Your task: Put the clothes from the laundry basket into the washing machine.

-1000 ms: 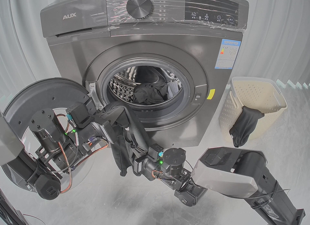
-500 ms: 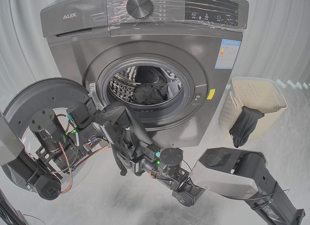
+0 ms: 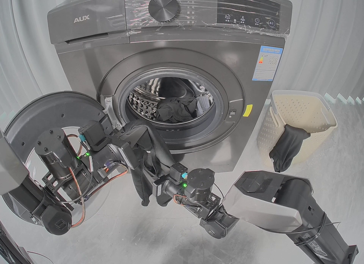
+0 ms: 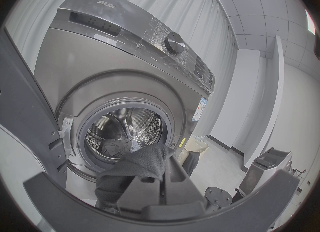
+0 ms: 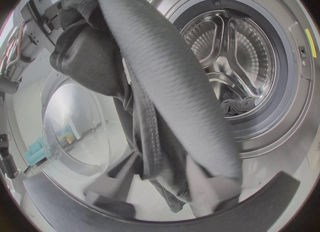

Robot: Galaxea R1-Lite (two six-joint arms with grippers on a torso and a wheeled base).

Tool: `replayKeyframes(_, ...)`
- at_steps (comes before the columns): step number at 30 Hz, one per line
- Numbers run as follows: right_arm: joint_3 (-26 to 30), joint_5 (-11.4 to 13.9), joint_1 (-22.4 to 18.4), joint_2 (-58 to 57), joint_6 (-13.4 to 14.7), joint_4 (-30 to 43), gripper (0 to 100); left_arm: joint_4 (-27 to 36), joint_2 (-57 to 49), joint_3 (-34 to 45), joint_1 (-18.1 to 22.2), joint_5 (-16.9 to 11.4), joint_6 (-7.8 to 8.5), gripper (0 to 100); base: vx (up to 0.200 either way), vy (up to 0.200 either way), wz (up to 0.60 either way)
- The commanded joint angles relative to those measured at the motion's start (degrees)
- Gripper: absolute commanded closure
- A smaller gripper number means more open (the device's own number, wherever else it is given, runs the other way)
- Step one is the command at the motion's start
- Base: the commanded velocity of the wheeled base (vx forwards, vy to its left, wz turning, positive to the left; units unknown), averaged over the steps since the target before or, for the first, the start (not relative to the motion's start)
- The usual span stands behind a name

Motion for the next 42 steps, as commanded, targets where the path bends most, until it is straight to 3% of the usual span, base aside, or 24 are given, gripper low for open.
replayKeyframes(1, -0.1, 0.0, 0.0, 0.2, 0.0, -0.2, 100, 0.0, 0.1, 0.0, 0.1, 0.0, -0.03, 100, 0.0, 0.0, 0.0)
replayKeyframes(7, 1.4, -0.2, 0.4, 0.0, 0.0, -1.7, 100, 0.0, 0.4, -0.1, 0.5, 0.0, -0.03, 100, 0.0, 0.0, 0.0)
replayKeyframes(10, 5.6, -0.2, 0.9, -1.6, 0.0, -2.9, 100, 0.0, 0.4, -0.1, 0.7, 0.0, -0.03, 100, 0.0, 0.0, 0.0)
replayKeyframes(14, 16.2, 0.4, 2.5, -8.7, 0.1, -4.4, 100, 0.0, 0.4, -0.1, 1.2, 0.0, 0.06, 100, 0.0, 0.0, 0.0)
replayKeyframes(22, 31.0, 2.7, 4.3, -20.4, 0.1, -5.8, 100, 0.0, 0.4, -0.1, 1.7, 0.0, 0.06, 100, 0.0, 0.0, 0.0)
replayKeyframes(32, 43.0, 5.0, -2.3, -31.8, -1.6, -6.0, 100, 0.0, -0.3, 0.7, 3.7, -0.1, -0.03, 100, 0.0, 0.0, 0.0)
replayKeyframes(37, 45.7, 7.3, -6.7, -36.3, -2.9, -6.0, 100, 0.0, -1.2, 1.6, 4.7, -0.2, -0.03, 100, 0.0, 0.0, 0.0)
replayKeyframes(39, 45.7, 7.3, -6.8, -36.3, -2.9, -6.0, 100, 0.0, -1.3, 1.7, 4.7, -0.2, -0.03, 100, 0.0, 0.0, 0.0)
replayKeyframes(42, 45.7, 7.4, -10.3, -38.6, -2.8, -6.1, 100, 0.1, -5.5, 3.9, 4.4, -0.8, -0.21, 100, 0.0, 0.0, 0.0)
